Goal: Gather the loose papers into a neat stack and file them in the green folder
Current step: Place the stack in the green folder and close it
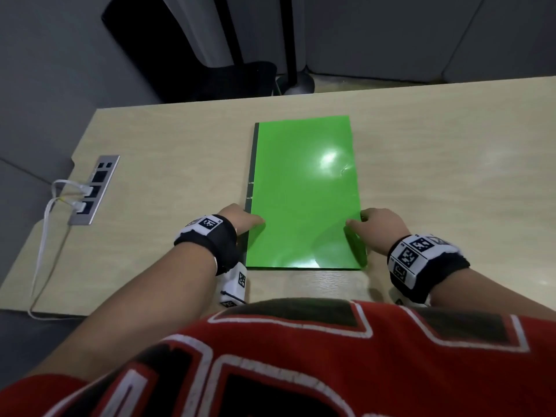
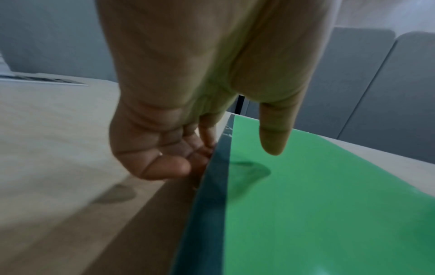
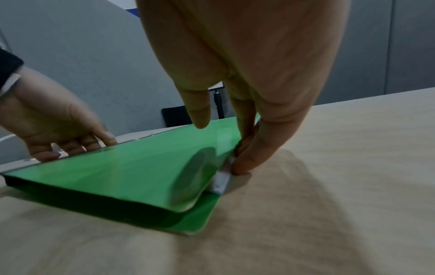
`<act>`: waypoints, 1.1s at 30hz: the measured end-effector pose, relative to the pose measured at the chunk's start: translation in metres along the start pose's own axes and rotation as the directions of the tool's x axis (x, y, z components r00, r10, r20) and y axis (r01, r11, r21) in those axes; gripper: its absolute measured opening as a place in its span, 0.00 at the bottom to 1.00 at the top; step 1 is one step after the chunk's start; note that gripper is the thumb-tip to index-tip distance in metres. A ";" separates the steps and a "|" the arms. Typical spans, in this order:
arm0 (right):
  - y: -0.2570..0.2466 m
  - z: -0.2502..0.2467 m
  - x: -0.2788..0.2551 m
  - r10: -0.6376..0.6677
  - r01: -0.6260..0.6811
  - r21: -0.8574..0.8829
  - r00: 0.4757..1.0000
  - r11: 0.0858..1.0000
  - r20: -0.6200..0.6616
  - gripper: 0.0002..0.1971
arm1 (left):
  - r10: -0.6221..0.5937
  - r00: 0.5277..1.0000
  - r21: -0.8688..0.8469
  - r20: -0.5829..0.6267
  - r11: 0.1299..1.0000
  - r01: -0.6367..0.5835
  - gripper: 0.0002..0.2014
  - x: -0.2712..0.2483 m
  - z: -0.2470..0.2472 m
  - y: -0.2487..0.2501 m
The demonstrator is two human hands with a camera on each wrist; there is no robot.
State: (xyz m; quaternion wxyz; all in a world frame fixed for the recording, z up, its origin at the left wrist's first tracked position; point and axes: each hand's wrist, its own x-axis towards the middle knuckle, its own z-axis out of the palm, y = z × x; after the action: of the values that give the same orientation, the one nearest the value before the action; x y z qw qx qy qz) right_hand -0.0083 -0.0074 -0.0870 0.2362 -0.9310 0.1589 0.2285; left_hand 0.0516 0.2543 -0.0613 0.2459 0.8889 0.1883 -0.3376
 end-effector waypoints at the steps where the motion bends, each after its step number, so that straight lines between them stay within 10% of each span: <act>1: 0.000 0.002 0.001 0.001 -0.001 -0.005 1.000 1.000 -0.005 0.21 | -0.001 1.000 0.015 -0.005 1.000 0.001 0.32 0.003 0.000 -0.003; 14: -0.055 0.027 0.008 -0.077 0.078 0.046 0.997 0.996 -0.018 0.15 | -0.165 0.971 -0.179 -0.172 0.975 0.134 0.29 0.044 -0.044 -0.047; 24: -0.104 0.050 0.018 -0.249 0.242 -0.077 0.964 0.967 -0.091 0.35 | -0.308 0.878 -0.123 -0.366 0.952 0.282 0.30 0.076 -0.132 -0.129; 28: -0.121 0.066 0.017 -0.312 0.300 -0.178 0.949 0.937 -0.044 0.37 | -0.044 0.911 0.179 -0.411 0.975 0.128 0.40 0.067 -0.113 -0.118; 33: -0.128 0.077 0.020 -0.312 0.311 -0.211 0.950 0.927 0.027 0.37 | 0.224 0.974 0.463 -0.036 0.867 -0.182 0.42 0.060 -0.042 -0.095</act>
State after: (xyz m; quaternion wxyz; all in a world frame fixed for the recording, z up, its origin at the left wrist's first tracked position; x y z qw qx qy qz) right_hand 0.0333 0.1352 -0.1106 0.1681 -0.9650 -0.0155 0.2006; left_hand 0.0673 0.3653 -0.1047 0.0555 0.9506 0.0199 -0.3047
